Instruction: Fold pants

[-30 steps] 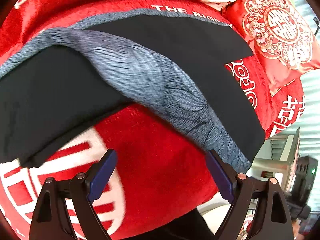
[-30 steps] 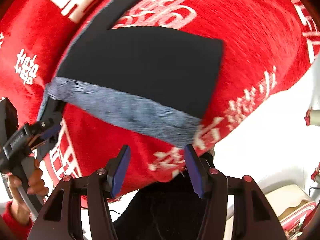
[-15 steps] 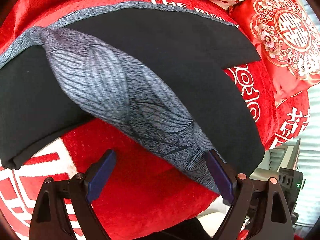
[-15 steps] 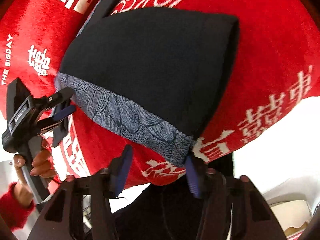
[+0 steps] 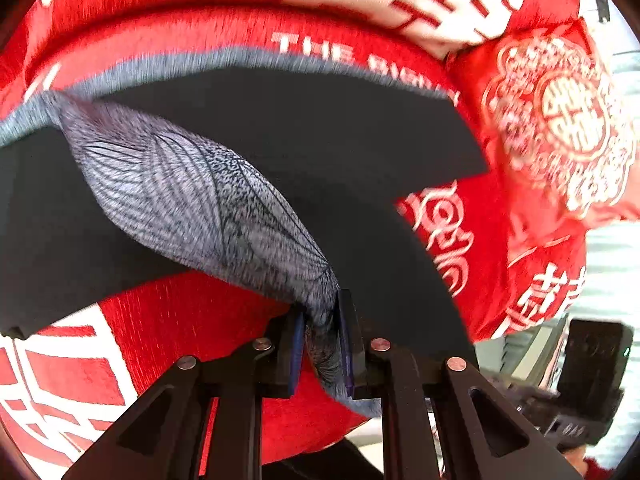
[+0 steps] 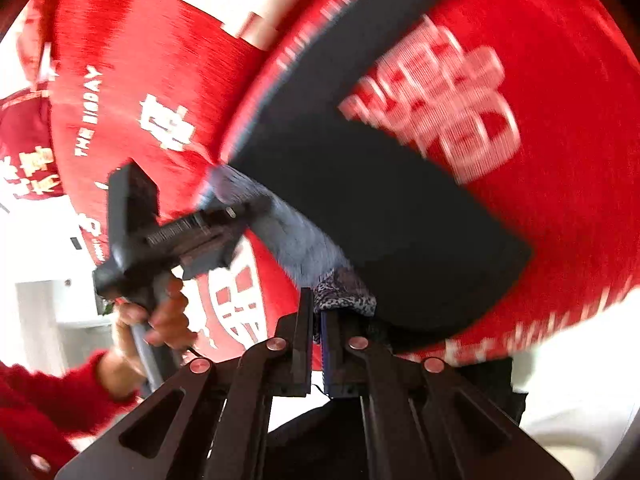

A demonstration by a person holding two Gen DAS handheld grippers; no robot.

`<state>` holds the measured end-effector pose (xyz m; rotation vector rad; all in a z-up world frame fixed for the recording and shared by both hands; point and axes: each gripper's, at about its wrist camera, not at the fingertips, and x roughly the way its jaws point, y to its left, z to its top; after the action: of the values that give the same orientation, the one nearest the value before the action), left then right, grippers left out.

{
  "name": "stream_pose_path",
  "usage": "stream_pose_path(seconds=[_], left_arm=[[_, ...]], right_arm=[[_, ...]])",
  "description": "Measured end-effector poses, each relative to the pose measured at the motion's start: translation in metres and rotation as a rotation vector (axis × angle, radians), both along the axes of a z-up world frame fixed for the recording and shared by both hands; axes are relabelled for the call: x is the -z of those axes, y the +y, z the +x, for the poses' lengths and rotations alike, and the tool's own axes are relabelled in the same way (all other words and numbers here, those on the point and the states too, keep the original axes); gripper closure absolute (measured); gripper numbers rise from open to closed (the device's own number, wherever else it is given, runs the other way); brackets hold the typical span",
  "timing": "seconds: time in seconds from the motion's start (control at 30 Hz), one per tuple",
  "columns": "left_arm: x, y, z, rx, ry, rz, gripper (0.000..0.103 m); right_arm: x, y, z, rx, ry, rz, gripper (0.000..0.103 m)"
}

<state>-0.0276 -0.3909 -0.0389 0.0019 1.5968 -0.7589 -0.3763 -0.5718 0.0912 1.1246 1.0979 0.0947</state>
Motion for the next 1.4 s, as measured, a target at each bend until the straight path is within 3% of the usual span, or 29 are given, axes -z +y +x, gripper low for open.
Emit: stream_pose_path(seconds=[0.17,0.27,0.4,0.53,0.57,0.63,0.67,0.7,0.73,0.8,0.93,1.07,1.17,1.2,1.27,1.33,1.4], left_arm=[[-0.033,-0.022,0.038,-0.069,-0.057,-0.041,0.086],[-0.043,-0.042,0.066,-0.094,-0.113,-0.052,0.086],[-0.042,-0.063,0.099,-0.109,-0.204,-0.015,0.086],[-0.038,-0.066,0.118,-0.126,-0.301,0.079,0.083],[-0.035,-0.064,0.12,-0.13,-0.315,0.111,0.078],[-0.028,-0.059,0.12,-0.146,-0.341,0.176,0.026],[-0.025,-0.056,0.116,-0.159,-0.358,0.193,0.023],[-0.022,-0.054,0.112,-0.154,-0.361,0.203,0.023],[-0.016,-0.054,0.109,-0.135,-0.348,0.222,0.023],[-0.007,-0.056,0.102,-0.111,-0.345,0.262,0.023],[0.006,-0.07,0.082,-0.025,-0.373,0.322,0.023],[0.022,-0.084,0.076,0.004,-0.362,0.352,0.023],[0.028,-0.089,0.081,-0.014,-0.369,0.359,0.023],[0.029,-0.09,0.082,-0.019,-0.366,0.359,0.023],[0.031,-0.091,0.086,-0.024,-0.359,0.37,0.023],[0.031,-0.092,0.088,-0.028,-0.373,0.359,0.023],[0.034,-0.095,0.09,-0.016,-0.407,0.381,0.023]], right_arm=[[-0.038,-0.053,0.049,-0.012,-0.096,-0.048,0.1],[-0.047,-0.091,0.089,-0.01,-0.101,-0.113,0.1],[-0.035,-0.144,0.14,-0.003,-0.064,-0.197,0.1],[-0.001,-0.171,0.183,-0.045,0.029,-0.295,0.1],[0.006,-0.174,0.19,-0.056,0.048,-0.319,0.1],[0.022,-0.176,0.201,-0.081,0.098,-0.403,0.095],[0.027,-0.177,0.206,-0.091,0.126,-0.457,0.095],[0.032,-0.175,0.208,-0.101,0.146,-0.488,0.088],[0.034,-0.174,0.207,-0.105,0.16,-0.513,0.06],[0.023,-0.171,0.202,-0.086,0.137,-0.556,0.022],[-0.005,-0.162,0.176,-0.057,0.092,-0.608,0.022],[0.016,-0.16,0.166,-0.084,0.231,-0.691,0.032],[0.042,-0.17,0.176,-0.089,0.277,-0.645,0.054],[0.051,-0.173,0.181,-0.098,0.289,-0.607,0.083],[0.053,-0.176,0.188,-0.09,0.269,-0.567,0.088],[0.04,-0.176,0.193,-0.086,0.202,-0.62,0.09],[0.043,-0.182,0.199,-0.074,0.233,-0.654,0.09]])
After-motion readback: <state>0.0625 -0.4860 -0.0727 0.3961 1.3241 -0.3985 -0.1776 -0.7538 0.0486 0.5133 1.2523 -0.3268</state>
